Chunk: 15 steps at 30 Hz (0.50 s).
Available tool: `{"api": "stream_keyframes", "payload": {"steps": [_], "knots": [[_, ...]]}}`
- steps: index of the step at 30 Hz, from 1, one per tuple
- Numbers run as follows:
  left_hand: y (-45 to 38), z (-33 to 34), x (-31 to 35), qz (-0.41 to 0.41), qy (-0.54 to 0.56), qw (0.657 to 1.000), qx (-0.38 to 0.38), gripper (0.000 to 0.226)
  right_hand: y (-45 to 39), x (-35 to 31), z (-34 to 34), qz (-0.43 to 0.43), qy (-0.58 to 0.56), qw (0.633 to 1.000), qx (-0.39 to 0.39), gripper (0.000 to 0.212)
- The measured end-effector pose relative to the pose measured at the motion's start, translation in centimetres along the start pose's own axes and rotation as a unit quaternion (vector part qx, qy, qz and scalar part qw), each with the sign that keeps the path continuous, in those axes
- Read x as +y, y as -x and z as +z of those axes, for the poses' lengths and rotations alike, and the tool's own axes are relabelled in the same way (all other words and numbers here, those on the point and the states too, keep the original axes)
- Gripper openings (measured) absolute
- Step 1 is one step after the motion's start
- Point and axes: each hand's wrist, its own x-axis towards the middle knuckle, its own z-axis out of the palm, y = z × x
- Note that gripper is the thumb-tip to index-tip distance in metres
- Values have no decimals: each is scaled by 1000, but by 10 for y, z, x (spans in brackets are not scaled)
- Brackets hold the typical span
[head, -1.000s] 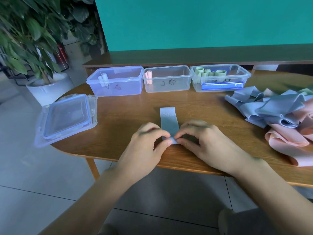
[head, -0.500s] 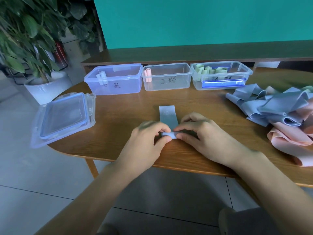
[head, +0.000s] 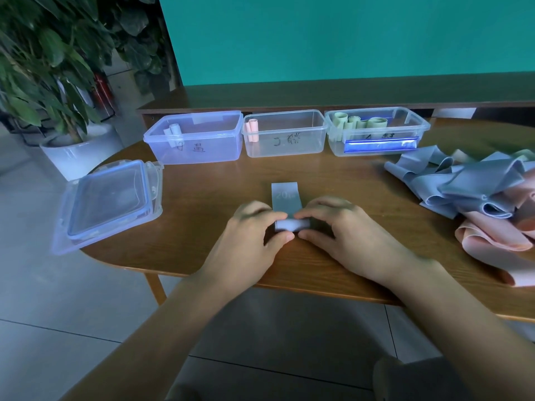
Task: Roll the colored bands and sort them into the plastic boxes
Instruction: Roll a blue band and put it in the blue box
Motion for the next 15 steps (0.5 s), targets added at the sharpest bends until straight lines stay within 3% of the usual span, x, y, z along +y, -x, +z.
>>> {"api": "stream_keyframes", "payload": {"steps": [8, 15], "knots": [[-5, -4, 4, -13, 30, 999, 16, 15, -5, 2, 6, 22, -19, 999, 17, 28], [3, -6, 6, -14, 40, 999, 2, 11, 5, 0, 1, 14, -31, 999, 11, 27]]}}
